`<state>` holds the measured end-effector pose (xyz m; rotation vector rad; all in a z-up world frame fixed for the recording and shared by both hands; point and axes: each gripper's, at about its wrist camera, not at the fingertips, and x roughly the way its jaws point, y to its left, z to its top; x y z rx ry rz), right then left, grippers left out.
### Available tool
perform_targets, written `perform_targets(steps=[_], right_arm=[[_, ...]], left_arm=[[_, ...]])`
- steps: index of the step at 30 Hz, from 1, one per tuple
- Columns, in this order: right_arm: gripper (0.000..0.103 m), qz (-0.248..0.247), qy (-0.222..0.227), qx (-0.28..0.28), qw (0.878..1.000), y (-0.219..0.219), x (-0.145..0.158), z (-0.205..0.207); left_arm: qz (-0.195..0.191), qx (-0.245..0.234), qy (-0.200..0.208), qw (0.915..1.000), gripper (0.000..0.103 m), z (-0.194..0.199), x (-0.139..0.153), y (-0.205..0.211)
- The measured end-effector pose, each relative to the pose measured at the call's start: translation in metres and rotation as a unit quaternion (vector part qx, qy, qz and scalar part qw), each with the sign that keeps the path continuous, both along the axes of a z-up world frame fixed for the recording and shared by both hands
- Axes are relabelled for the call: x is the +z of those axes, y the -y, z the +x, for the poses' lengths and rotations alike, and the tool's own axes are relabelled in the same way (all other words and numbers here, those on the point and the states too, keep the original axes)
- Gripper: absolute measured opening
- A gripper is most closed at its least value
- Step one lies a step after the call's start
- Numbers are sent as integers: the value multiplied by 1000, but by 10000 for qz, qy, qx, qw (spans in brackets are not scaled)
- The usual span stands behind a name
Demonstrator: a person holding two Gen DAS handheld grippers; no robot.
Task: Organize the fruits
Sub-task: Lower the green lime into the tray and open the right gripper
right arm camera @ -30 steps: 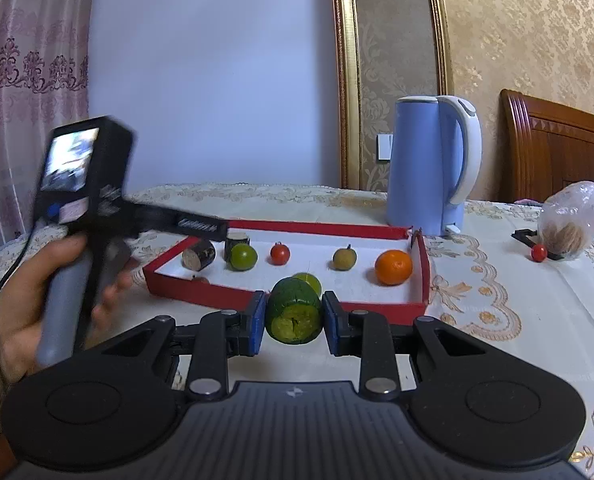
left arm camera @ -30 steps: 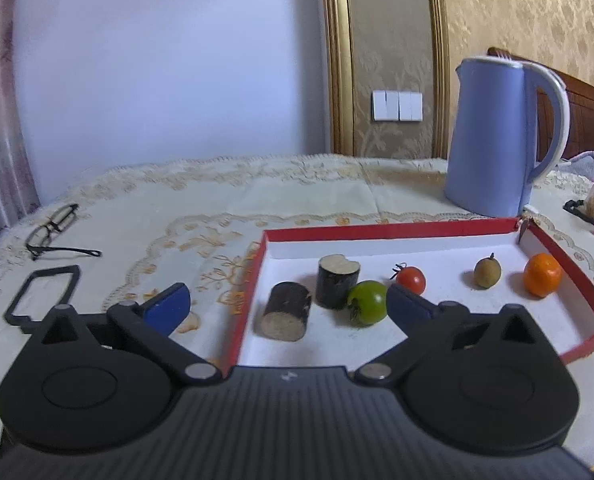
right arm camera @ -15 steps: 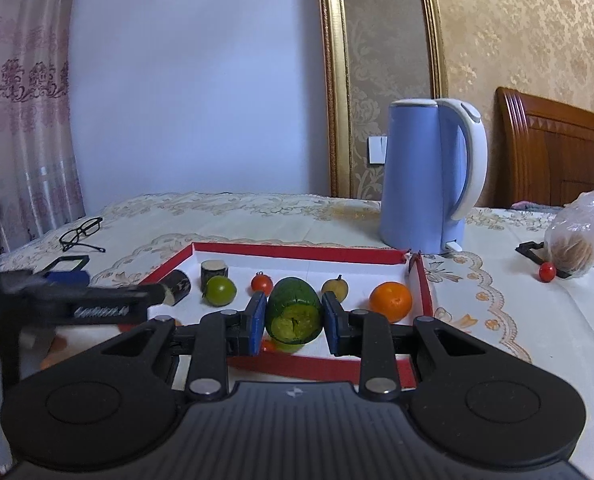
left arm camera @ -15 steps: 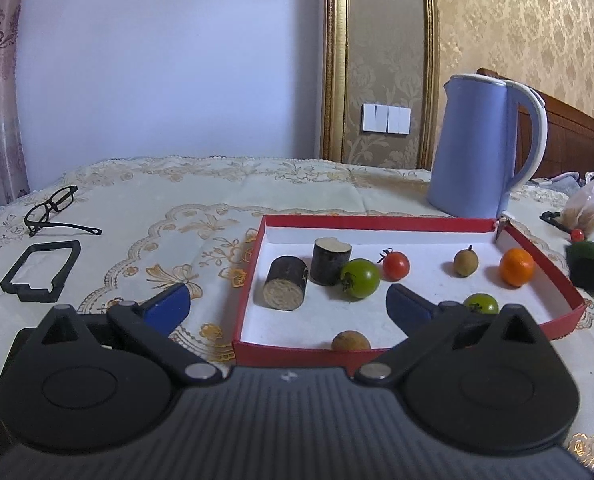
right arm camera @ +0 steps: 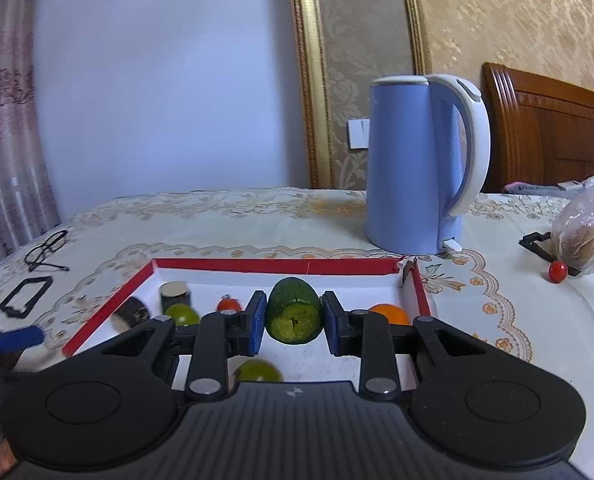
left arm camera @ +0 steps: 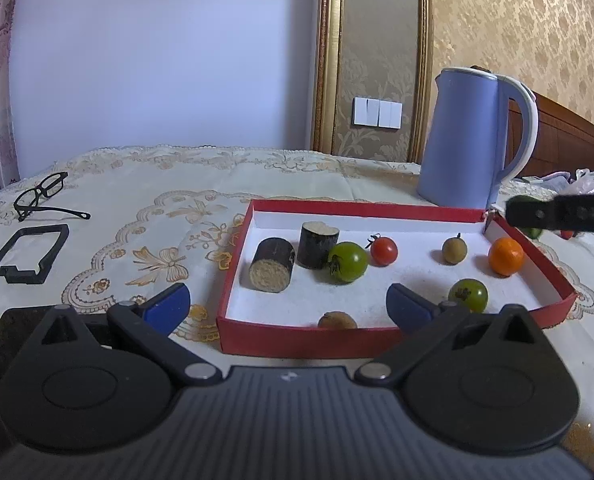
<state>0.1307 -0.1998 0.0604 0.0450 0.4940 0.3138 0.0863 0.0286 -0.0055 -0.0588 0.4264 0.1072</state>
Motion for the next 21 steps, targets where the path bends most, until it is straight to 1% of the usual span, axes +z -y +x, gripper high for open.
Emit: perform_targets(steps=[7, 13, 16, 21], right_arm=[[29, -118, -210, -168, 9996, -8, -7, 32], [29, -439, -443, -334, 9975, -19, -18, 60], [29, -515, -526, -394, 9965, -22, -23, 68], [29, -506, -569, -378, 9964, -27, -26, 73]], left_arm=[[-11, -65, -10, 10000, 103, -6, 1, -1], [-91, -119, -71, 9999, 103, -9, 2, -5], [-78, -111, -84, 9999, 103, -9, 2, -6], [-61, -123, -125, 9998, 103, -10, 2, -6]])
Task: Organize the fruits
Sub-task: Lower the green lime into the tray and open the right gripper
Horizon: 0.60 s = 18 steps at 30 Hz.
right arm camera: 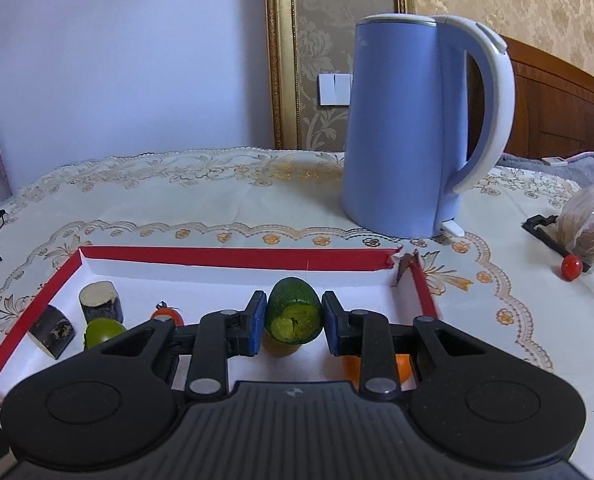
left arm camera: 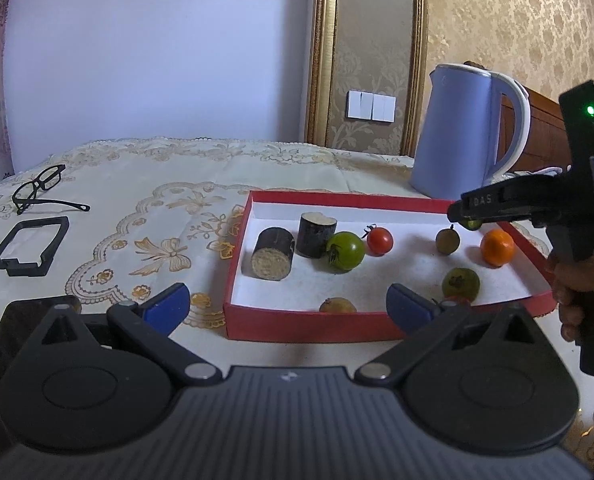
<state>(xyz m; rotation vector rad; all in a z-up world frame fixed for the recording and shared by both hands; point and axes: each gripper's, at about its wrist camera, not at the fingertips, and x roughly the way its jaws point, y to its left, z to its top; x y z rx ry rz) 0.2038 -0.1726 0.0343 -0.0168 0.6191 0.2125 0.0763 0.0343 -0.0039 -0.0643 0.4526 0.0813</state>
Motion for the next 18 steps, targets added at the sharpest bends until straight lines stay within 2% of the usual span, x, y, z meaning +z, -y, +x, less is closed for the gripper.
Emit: perform_targets(steps=[9, 11, 12, 13, 18], right_arm=[[31, -105, -50, -88, 9999, -7, 0, 6], [46, -92, -40, -126, 9999, -5, 1, 5], [60, -74, 0, -138, 9999, -4, 2, 4], [63, -64, 46, -150, 9999, -3, 2, 3], [63, -90, 135, -72, 9998, -3, 7, -4]], left_arm=[[83, -16, -10, 10000, 103, -1, 0, 1], [75, -14, -21, 10000, 103, 0, 0, 1], [75, -16, -34, 10000, 103, 1, 0, 1], [80, -12, -39, 10000, 103, 1, -1, 1], [119, -25, -59, 9999, 103, 1, -2, 3]])
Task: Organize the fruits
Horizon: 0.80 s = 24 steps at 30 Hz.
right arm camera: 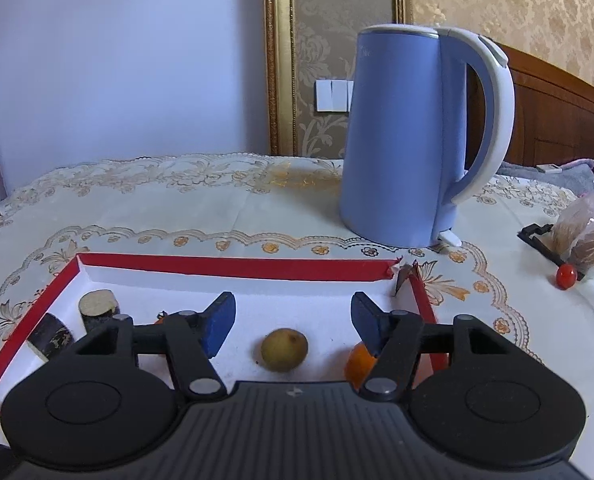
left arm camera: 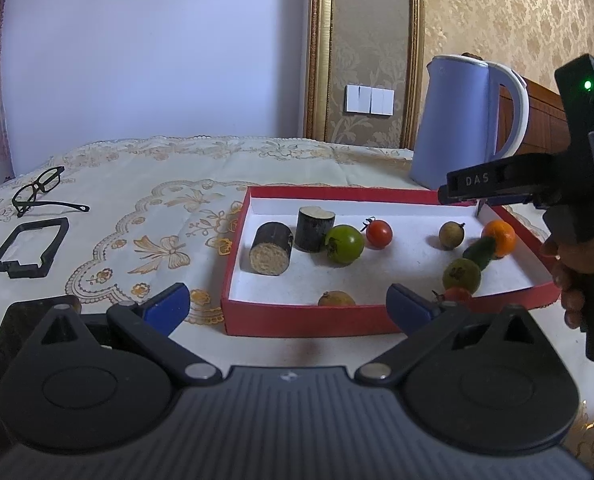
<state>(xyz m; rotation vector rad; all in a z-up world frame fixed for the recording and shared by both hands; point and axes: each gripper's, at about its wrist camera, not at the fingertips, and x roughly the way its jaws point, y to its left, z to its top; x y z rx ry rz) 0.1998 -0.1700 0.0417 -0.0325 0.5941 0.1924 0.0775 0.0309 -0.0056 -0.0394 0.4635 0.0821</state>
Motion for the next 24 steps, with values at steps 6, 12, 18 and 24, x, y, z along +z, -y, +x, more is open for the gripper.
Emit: perform_targets(steps=[6, 12, 18, 24], right_arm=[[63, -61, 180, 119, 9997, 1, 7, -18], [67, 92, 372, 204, 9991, 13, 16, -45], [82, 117, 642, 305, 9974, 24, 21, -82], [90, 226, 718, 329, 9966, 35, 18, -113]], left_arm=[[45, 2, 28, 10000, 103, -2, 2, 2], [59, 1, 0, 10000, 103, -1, 2, 4], [143, 2, 36, 9999, 103, -2, 4, 8], [176, 4, 34, 9998, 103, -3, 5, 10]])
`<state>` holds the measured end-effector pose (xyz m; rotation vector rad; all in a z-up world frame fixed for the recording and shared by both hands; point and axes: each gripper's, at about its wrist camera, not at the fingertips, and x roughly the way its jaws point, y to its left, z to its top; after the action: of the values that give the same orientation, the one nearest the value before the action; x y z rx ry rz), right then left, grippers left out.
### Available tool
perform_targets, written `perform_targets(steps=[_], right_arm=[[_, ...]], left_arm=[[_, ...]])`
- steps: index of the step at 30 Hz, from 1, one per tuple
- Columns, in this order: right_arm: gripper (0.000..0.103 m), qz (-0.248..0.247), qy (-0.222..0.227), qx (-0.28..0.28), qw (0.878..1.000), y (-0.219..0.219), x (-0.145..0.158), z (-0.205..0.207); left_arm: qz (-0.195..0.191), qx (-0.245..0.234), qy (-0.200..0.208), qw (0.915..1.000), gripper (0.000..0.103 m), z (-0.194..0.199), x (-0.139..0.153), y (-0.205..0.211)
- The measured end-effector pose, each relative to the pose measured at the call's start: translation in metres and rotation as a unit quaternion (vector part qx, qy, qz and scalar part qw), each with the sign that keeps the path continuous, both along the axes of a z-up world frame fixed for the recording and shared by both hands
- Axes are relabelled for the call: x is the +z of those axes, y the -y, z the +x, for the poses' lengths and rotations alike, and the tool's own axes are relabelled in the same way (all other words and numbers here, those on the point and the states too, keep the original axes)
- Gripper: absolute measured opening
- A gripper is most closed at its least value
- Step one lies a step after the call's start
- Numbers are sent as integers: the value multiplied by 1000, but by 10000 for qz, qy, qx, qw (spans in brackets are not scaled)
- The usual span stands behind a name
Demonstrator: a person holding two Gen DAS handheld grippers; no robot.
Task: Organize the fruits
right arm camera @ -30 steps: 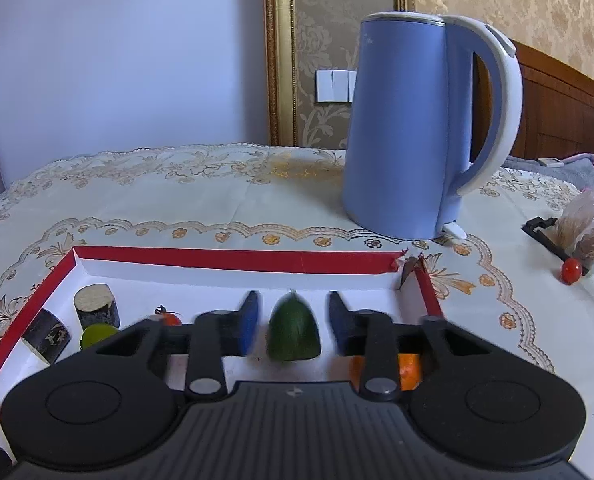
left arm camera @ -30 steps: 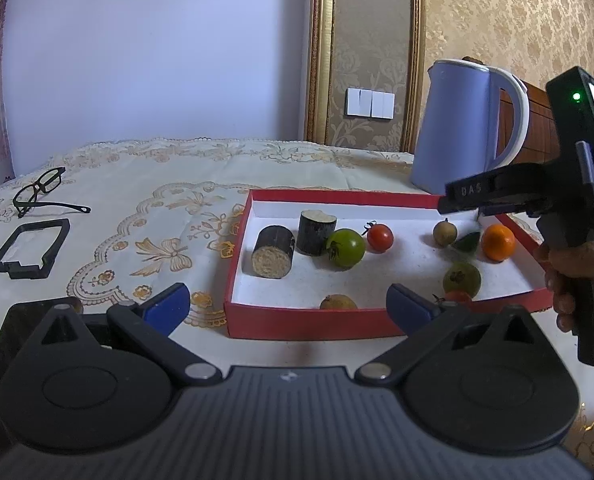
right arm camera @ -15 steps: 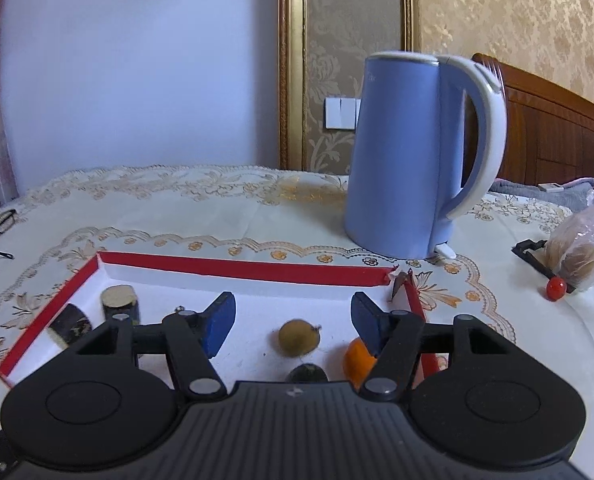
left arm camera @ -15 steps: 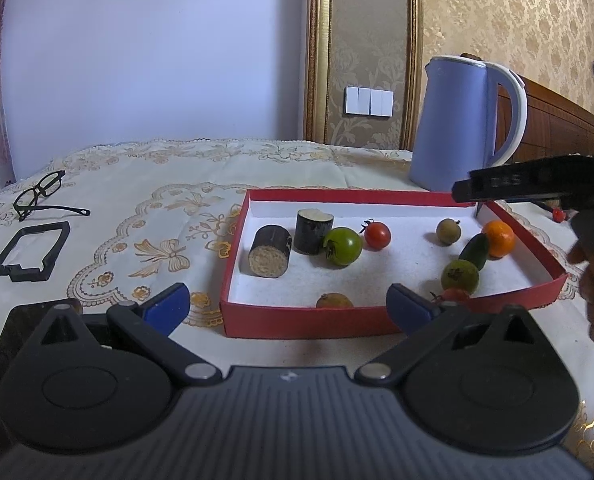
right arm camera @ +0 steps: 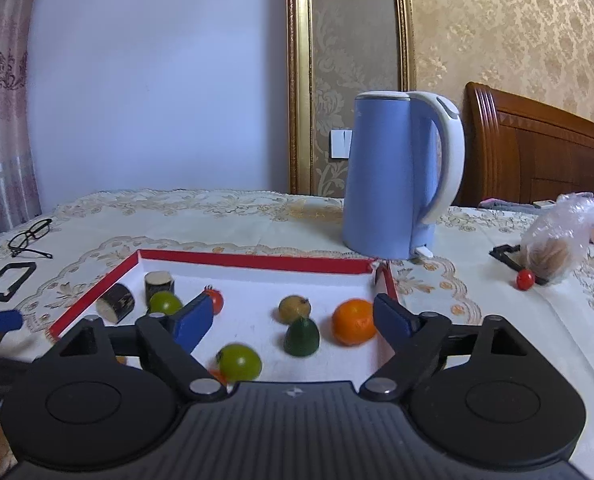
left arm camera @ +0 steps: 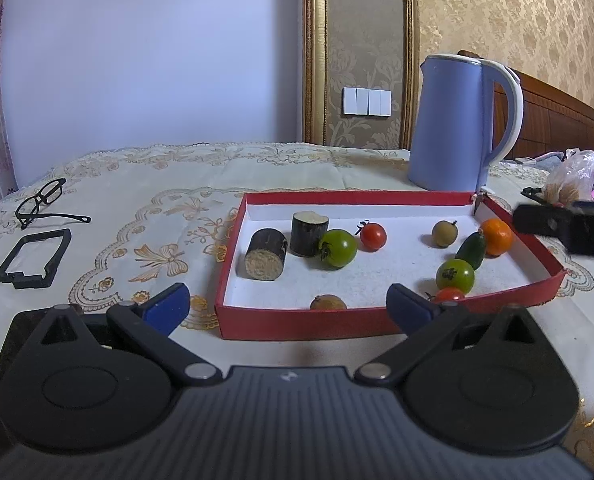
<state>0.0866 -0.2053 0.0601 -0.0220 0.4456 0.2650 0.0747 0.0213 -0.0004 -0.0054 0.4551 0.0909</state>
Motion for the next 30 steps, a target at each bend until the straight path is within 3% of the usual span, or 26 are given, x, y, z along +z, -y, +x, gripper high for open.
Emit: perform_targets(steps=[16, 30], right_arm=[[98, -106, -56, -331, 9994, 7, -29, -46], [99, -258, -164, -225, 9993, 1, -34, -54]], left_arm=[[129, 82, -58, 9999, 103, -1, -2, 4], [270, 95, -58, 9996, 103, -3, -2, 10]])
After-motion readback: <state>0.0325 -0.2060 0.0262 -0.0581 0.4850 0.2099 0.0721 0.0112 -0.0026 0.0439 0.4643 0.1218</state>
